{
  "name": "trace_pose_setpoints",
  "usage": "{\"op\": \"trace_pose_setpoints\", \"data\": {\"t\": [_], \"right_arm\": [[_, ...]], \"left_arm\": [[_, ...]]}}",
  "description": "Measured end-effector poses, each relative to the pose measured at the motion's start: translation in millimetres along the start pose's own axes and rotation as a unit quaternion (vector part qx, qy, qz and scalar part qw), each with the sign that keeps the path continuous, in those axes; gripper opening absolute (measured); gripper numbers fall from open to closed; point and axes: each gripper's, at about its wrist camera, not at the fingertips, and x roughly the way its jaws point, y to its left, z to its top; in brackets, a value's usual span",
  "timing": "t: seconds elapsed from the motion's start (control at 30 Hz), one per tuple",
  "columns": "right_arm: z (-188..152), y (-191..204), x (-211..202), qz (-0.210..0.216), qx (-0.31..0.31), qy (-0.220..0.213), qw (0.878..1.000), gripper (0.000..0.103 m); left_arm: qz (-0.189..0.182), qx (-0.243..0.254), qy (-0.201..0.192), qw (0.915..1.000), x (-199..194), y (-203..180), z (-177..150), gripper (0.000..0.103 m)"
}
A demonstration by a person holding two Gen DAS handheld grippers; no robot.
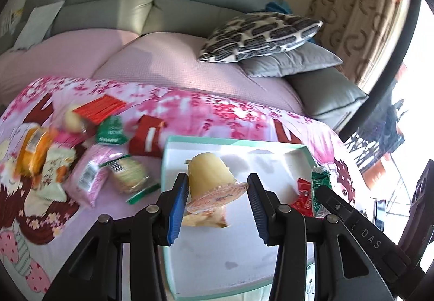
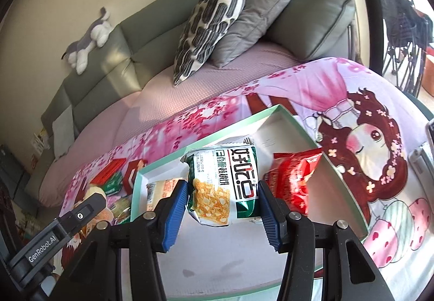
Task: Organize snacks
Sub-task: 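Carry the jelly cup with the left tool over the tray while the right tool carries the biscuit packet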
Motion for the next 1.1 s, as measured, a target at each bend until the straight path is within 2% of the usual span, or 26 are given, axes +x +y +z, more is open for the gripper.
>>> {"op": "trace_pose_setpoints", "data": {"t": [0.23, 0.53, 1.1], "right_arm": [[1.3, -13.5, 8.4, -0.007, 0.01, 0.005, 1.0, 0.055], [-5.4, -27.6, 28.5, -0.014, 0.023, 0.035, 0.999, 0.055], [-9.1, -32.1, 42.7, -0.017, 0.029, 0.06, 0.998, 0.054]], "left_arm": [[-0.009, 0.038, 0.022, 0.999, 24.5, -33.6, 1.8, 0.046], [-0.003, 0.054, 0.042, 0.9976, 54.3, -52.1, 3.7, 0.046], [0.02, 0.039, 0.081, 0.9958, 86.5, -47.1, -4.8, 0.046]]}}
